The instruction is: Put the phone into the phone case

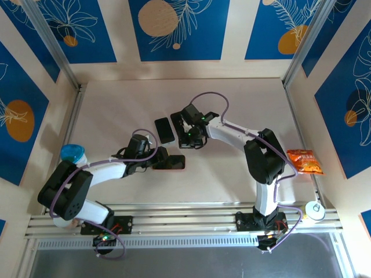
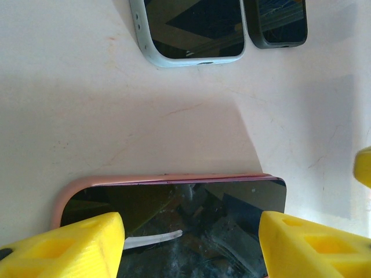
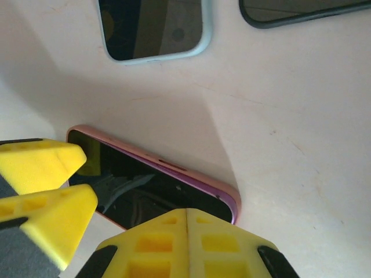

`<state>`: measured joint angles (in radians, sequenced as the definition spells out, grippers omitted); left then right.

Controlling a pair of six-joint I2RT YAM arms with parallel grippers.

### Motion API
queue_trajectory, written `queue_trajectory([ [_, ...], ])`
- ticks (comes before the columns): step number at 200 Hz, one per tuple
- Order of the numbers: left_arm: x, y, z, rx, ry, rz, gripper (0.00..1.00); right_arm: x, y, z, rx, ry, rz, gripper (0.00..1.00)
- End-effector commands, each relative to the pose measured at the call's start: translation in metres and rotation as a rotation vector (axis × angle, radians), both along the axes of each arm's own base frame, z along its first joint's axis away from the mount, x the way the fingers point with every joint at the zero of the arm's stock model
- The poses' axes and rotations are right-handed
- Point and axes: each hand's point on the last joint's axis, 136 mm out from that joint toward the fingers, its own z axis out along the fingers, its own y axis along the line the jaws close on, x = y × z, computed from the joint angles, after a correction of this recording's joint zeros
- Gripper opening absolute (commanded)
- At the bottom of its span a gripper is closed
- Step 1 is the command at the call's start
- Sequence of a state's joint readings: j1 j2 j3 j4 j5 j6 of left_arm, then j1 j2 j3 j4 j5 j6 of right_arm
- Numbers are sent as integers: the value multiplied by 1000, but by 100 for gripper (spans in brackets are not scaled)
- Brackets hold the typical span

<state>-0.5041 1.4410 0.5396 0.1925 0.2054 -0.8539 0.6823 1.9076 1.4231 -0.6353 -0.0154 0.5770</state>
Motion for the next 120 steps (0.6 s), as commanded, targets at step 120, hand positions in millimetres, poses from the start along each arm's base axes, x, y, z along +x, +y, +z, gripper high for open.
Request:
queue_trajectory([
  [120,-4,16,-17,83,42,22,65,-32,-18,-55,-159,109,60,0],
])
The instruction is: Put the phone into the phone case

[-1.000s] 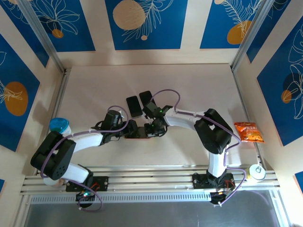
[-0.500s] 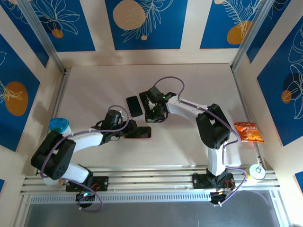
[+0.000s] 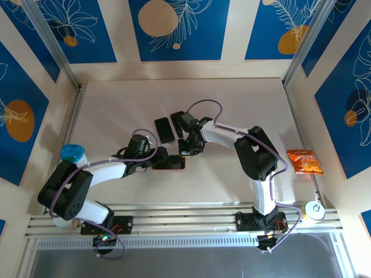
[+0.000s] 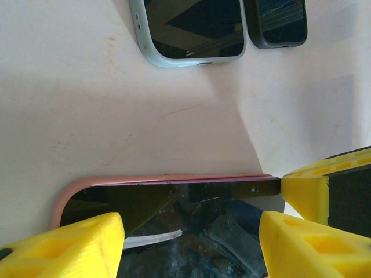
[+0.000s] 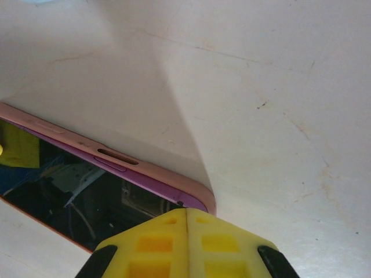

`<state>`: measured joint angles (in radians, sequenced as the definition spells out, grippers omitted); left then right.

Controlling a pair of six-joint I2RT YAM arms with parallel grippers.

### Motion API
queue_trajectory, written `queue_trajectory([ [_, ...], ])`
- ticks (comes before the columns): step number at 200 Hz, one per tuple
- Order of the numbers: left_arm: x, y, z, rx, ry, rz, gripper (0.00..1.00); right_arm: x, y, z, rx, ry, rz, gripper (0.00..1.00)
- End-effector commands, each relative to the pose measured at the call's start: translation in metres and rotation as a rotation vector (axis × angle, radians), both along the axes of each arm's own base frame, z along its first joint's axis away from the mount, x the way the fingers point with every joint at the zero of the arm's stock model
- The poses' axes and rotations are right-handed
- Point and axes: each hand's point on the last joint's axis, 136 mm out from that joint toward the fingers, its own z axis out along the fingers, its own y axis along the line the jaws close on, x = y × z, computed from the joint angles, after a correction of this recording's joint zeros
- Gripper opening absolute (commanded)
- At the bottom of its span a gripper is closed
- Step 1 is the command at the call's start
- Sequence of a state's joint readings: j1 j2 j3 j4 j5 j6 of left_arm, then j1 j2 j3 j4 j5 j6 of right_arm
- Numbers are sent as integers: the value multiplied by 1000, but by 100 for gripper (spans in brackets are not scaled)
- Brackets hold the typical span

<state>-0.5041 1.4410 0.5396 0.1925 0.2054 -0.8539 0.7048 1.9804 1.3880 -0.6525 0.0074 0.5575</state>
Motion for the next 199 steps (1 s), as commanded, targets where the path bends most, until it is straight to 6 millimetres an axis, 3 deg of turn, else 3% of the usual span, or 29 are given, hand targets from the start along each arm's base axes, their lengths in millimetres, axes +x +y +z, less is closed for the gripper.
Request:
queue_trajectory([
  [1,-4,16,-17,82,43,23,65,-14,-10,-13,-62,37,28,0],
  [40,-5,16,-18,84,46,22,65,-30,-12,-44,-143,76,75,0],
  [99,-8,16,-26,82,64,20,65,-97,-34,-111,-284,229,108,0],
  [126,-9,16,-30,83,69,18,65,-113,-46,-128,-324,274,94,0],
  [161,-12,11,-28,102,60,-14,65,-110,-51,-124,-312,275,49,0],
  [199,-20,-29,-24,99,46,-111,65,-92,-77,-93,-230,273,-138,0],
])
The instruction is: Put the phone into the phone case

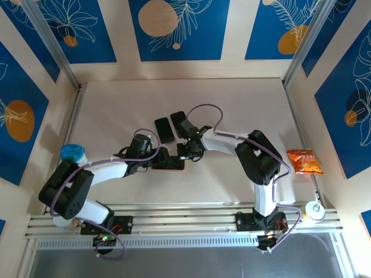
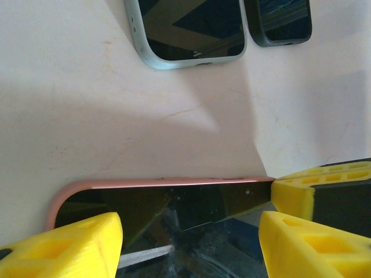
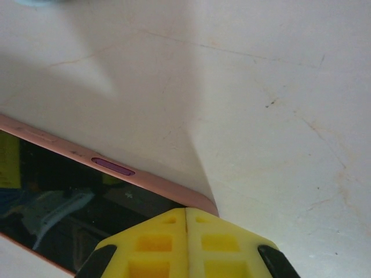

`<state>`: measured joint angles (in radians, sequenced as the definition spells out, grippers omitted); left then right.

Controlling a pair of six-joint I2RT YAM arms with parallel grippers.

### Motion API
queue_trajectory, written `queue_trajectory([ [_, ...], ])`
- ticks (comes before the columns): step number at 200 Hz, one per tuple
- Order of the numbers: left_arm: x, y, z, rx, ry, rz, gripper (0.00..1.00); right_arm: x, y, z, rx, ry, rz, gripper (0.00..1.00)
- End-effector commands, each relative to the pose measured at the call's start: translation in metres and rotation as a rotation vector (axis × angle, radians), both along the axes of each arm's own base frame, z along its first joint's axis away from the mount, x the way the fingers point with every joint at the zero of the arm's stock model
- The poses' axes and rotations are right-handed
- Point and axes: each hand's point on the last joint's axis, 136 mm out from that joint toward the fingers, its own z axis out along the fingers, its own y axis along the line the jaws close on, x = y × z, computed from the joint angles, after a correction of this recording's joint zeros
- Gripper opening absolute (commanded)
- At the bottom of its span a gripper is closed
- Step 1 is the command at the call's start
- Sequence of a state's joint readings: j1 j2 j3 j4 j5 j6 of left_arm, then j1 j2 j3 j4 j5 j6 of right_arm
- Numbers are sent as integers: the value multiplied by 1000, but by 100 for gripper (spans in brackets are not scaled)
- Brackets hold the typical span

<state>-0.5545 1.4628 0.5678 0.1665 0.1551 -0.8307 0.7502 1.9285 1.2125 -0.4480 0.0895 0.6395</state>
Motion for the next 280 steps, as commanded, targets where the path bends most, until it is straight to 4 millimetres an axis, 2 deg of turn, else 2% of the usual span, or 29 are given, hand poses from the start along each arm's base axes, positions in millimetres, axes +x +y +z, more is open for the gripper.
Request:
queue_trajectory([
  [1,-18,-21,-21,48,61,-79,65,-83,-76,-71,-214,364,-98,0],
  [44,-15,-79,-26,-6,59,-168,64,-73,-115,-30,-189,282,-264,0],
  [92,11,-150,-11,-81,1,-255,63,-76,-150,5,-117,198,-409,0],
  [133,53,-209,-1,-156,-41,-298,63,-86,-159,17,-60,151,-441,0],
  [154,70,-234,7,-202,-60,-322,63,-91,-153,24,1,128,-419,0],
  [174,83,-249,25,-244,-98,-333,63,-94,-144,30,62,93,-375,0],
  [194,93,-249,51,-273,-147,-332,63,-99,-131,32,111,67,-326,0],
  [211,100,-238,78,-312,-184,-315,63,-103,-119,27,141,81,-291,0],
  [232,109,-208,106,-365,-219,-259,63,-101,-107,19,140,98,-250,0],
  [245,112,-186,116,-373,-229,-223,63,-97,-99,14,147,106,-232,0],
  [280,107,-129,129,-327,-253,-155,63,-71,-89,3,159,120,-227,0],
])
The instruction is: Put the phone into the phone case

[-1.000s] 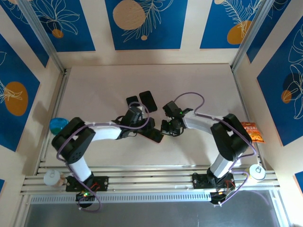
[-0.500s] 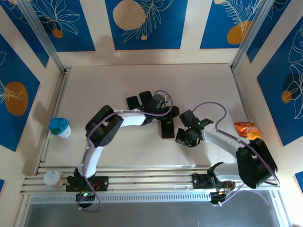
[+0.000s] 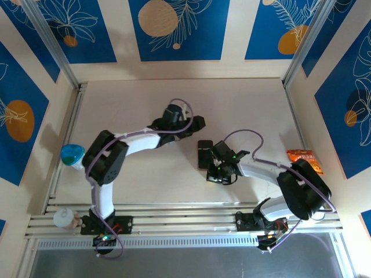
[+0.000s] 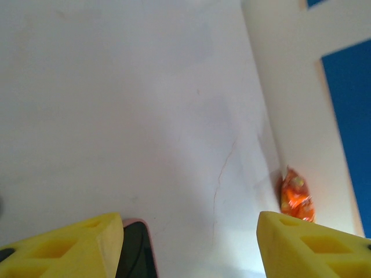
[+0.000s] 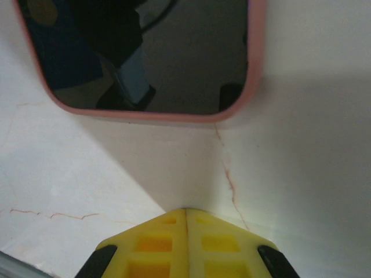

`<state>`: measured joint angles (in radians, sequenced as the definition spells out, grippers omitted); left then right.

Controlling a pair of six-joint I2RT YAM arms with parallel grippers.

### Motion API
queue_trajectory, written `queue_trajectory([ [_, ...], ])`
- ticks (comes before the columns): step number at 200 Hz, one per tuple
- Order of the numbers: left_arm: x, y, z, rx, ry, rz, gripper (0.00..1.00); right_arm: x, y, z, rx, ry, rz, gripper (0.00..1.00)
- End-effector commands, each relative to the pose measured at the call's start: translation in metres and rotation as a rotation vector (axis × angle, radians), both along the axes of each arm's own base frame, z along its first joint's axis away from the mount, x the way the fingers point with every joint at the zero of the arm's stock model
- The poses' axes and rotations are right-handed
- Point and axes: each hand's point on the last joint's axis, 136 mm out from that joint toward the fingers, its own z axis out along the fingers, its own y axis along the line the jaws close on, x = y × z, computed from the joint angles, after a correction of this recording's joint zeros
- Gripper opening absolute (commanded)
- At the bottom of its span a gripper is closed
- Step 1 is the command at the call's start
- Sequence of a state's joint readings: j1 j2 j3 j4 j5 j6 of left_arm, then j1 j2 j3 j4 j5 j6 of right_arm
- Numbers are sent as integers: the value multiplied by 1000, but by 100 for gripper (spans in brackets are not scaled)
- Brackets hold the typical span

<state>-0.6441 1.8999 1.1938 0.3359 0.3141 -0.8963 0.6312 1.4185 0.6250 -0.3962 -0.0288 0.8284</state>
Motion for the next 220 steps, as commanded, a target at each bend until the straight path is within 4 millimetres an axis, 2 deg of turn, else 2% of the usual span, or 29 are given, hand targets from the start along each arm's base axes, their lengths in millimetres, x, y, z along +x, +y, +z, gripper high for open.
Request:
queue_trajectory([
  [1,-4,29,28,-18,-45,32,63,28,19,3,67,-50,22,0],
  [25,-15,56,28,10,-44,66,64,49,20,-1,62,-58,18,0],
  [46,-26,71,23,28,-27,82,64,71,19,-2,47,-72,18,0],
  [82,-39,82,13,48,-1,86,64,110,14,10,29,-120,24,0],
  [133,-37,88,8,53,6,100,64,157,11,15,48,-138,26,0],
  [185,-38,97,5,77,6,112,65,187,15,5,39,-146,31,0],
  [220,-44,109,-1,145,2,122,64,207,11,11,5,-205,25,0],
])
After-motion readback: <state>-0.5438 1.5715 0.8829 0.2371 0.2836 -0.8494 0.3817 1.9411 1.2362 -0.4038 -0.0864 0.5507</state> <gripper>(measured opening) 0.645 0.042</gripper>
